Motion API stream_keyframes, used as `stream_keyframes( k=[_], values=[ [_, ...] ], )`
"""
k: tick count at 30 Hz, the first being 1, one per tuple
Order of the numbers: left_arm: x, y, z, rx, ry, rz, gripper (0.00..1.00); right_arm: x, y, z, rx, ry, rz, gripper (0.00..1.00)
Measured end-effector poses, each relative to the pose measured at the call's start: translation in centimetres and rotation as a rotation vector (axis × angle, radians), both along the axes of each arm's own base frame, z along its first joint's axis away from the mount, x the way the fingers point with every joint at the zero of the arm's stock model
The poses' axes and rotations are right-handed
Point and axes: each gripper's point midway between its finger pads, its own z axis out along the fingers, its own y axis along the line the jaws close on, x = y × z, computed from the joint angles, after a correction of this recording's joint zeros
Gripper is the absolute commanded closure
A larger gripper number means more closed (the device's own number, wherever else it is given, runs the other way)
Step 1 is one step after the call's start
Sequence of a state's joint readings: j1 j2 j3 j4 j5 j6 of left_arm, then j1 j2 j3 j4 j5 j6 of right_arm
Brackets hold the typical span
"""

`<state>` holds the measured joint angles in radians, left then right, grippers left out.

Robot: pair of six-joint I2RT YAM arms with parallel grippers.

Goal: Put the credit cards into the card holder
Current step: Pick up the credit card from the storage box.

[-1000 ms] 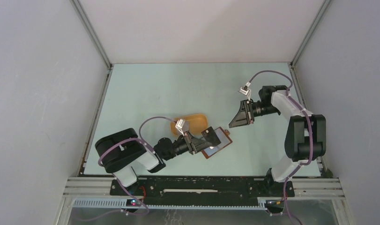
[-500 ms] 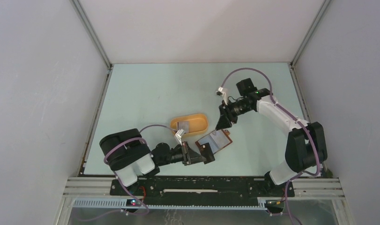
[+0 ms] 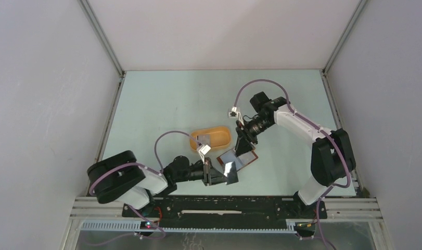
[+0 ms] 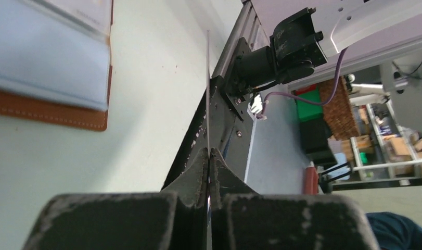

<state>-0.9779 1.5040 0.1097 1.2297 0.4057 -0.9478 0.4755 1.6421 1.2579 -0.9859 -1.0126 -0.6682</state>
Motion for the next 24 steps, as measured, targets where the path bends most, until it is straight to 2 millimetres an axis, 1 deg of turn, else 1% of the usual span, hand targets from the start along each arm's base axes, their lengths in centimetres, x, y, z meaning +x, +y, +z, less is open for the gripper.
stream_keyframes(
  k=[5,8,10,13,15,18,24],
  values=[
    [0.7,-0.7,1.4,0.048,-0.129,-0.03,1.0,-1.9,0.1,0.0,0.006,0.035,0.067,0.45],
    [0.8,-0.8,1.7,0.077,-0.175,-0.047,1.0,-3.2,0.4,-0.1,0.006,0.05,0.114,0.46],
    [0.8,-0.8,1.4,0.106,-0.19,-0.062,1.0,-3.8,0.5,0.0,0.011,0.056,0.136,0.5],
    [0.7,-0.6,0.6,0.149,-0.192,-0.081,1.0,-4.4,0.5,0.1,0.02,0.057,0.162,0.59],
    [0.5,-0.4,0.0,0.173,-0.189,-0.088,1.0,-4.8,0.5,0.2,0.026,0.062,0.178,0.61],
    [0.4,-0.1,-0.2,0.188,-0.19,-0.093,1.0,-5.3,0.5,0.2,0.031,0.068,0.197,0.61],
    [0.4,-0.1,1.1,0.155,-0.217,-0.092,1.0,-5.6,0.5,-0.3,0.025,0.085,0.215,0.57]
  ],
)
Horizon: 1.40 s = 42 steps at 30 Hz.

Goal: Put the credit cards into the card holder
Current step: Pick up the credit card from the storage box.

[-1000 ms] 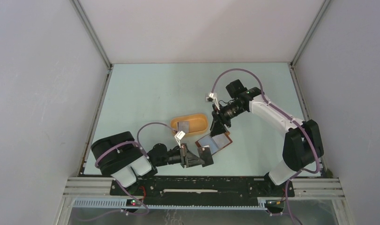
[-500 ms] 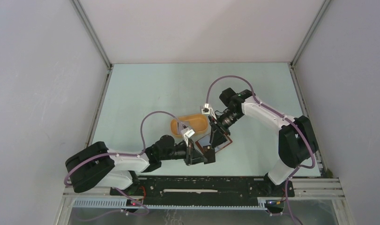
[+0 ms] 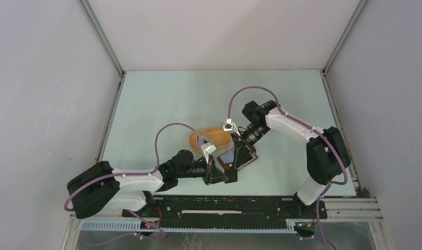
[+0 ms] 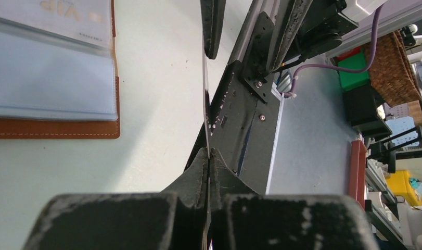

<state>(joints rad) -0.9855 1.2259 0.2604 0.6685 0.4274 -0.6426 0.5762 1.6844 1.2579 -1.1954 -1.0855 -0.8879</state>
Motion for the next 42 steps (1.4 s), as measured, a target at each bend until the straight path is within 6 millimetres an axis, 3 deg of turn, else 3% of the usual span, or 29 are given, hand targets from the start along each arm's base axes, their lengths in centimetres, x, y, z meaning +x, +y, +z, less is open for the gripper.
stream_keyframes(
  k=[9,18,23,28,37,42],
  values=[
    [-0.3,0.0,0.4,-0.01,-0.007,-0.019,1.0,0.6,-0.3,0.6,0.02,-0.003,-0.031,0.45],
    [-0.8,-0.1,1.2,-0.03,-0.019,-0.051,1.0,1.1,-0.7,1.5,0.043,-0.034,-0.055,0.48],
    [-0.6,-0.3,1.5,-0.032,-0.028,-0.054,1.0,-0.1,0.0,1.2,0.042,-0.027,-0.005,0.66],
    [-0.6,-0.2,2.2,-0.047,-0.041,-0.052,0.97,-0.8,0.0,1.0,0.043,-0.01,0.03,1.0],
    [0.2,-0.2,4.4,-0.128,-0.093,0.001,0.56,-1.0,0.1,1.8,0.065,0.033,0.036,1.0],
    [0.0,1.1,4.1,-0.21,-0.096,0.057,0.51,0.0,0.0,3.6,0.114,0.072,-0.012,1.0]
  ],
)
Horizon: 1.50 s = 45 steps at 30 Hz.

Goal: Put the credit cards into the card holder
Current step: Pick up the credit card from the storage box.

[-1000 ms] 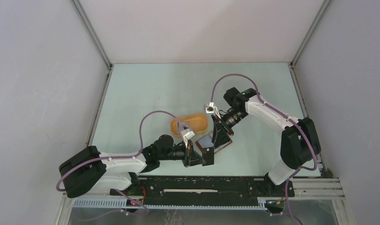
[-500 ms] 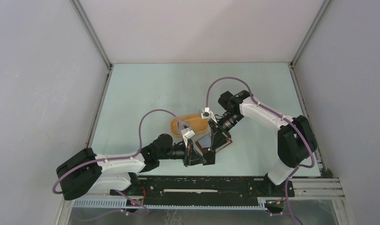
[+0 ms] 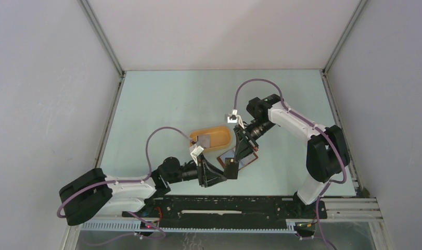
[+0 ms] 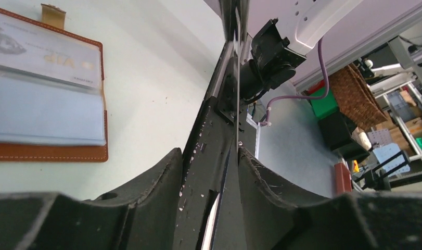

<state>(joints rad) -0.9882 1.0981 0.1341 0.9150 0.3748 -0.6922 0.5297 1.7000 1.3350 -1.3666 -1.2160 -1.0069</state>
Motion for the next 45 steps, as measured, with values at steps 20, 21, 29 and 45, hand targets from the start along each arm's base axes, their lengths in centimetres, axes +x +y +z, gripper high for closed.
stream_keyframes(
  k=[20,21,29,45],
  values=[
    [1.8,-0.4,3.3,-0.224,0.02,0.104,0.72,2.1,-1.1,1.5,0.061,0.11,-0.118,1.0],
    [1.8,-0.4,3.3,-0.224,0.024,0.109,0.76,2.1,-1.1,1.5,0.062,0.111,-0.118,1.0],
    [1.8,-0.6,2.5,-0.205,0.07,0.109,0.82,2.1,-1.0,1.6,0.067,0.111,-0.119,1.0],
    [1.4,0.3,1.1,-0.183,0.122,0.128,1.0,3.9,-2.0,1.1,0.049,0.036,-0.168,0.55]
  ],
)
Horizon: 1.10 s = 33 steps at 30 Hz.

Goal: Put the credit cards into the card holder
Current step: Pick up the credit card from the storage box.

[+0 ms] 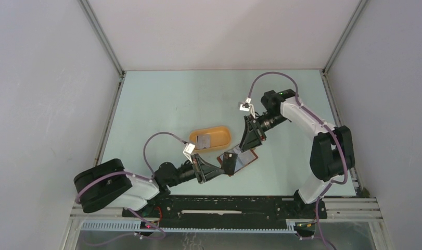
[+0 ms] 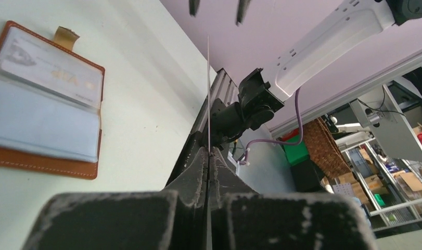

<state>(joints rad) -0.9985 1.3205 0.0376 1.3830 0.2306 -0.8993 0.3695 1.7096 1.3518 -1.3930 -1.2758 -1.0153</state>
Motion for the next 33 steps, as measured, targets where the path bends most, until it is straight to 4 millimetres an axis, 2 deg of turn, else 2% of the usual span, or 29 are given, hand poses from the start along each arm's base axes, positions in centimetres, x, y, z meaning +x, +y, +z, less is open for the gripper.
stream_keyframes(
  k=[2,3,6,8,10,13,15,21,27,33],
  values=[
    [-0.1,0.5,-0.2,0.001,0.005,0.013,1.0,1.1,-0.6,-0.2,-0.022,-0.074,-0.029,0.53],
    [-0.1,0.7,0.0,-0.004,0.002,0.02,1.0,1.7,-0.9,-0.2,-0.032,-0.129,-0.042,0.48],
    [0.0,1.2,2.0,-0.055,-0.029,0.042,1.0,3.0,-1.5,0.8,-0.032,-0.353,-0.064,0.31],
    [0.0,1.9,3.9,-0.097,-0.058,0.065,1.0,3.5,-1.3,2.2,0.009,-0.526,-0.042,0.22],
    [0.1,2.9,5.4,-0.126,-0.086,0.099,1.0,3.7,-1.0,3.2,0.064,-0.696,0.014,0.2],
    [0.6,4.6,6.0,-0.112,-0.101,0.175,1.0,4.0,0.0,2.9,0.097,-0.865,0.112,0.22],
    [1.1,5.8,5.9,-0.088,-0.101,0.237,1.0,4.2,1.2,1.9,0.097,-0.92,0.176,0.25],
    [2.2,9.2,5.1,-0.007,-0.092,0.385,1.0,5.4,4.8,-2.8,0.033,-0.963,0.296,0.32],
    [2.7,10.3,1.4,0.143,-0.044,0.435,1.0,6.8,6.8,-8.4,-0.101,-0.956,0.355,0.41],
    [2.8,10.8,-1.3,0.254,-0.017,0.449,1.0,7.9,7.2,-13.1,-0.229,-0.903,0.366,0.49]
  ],
)
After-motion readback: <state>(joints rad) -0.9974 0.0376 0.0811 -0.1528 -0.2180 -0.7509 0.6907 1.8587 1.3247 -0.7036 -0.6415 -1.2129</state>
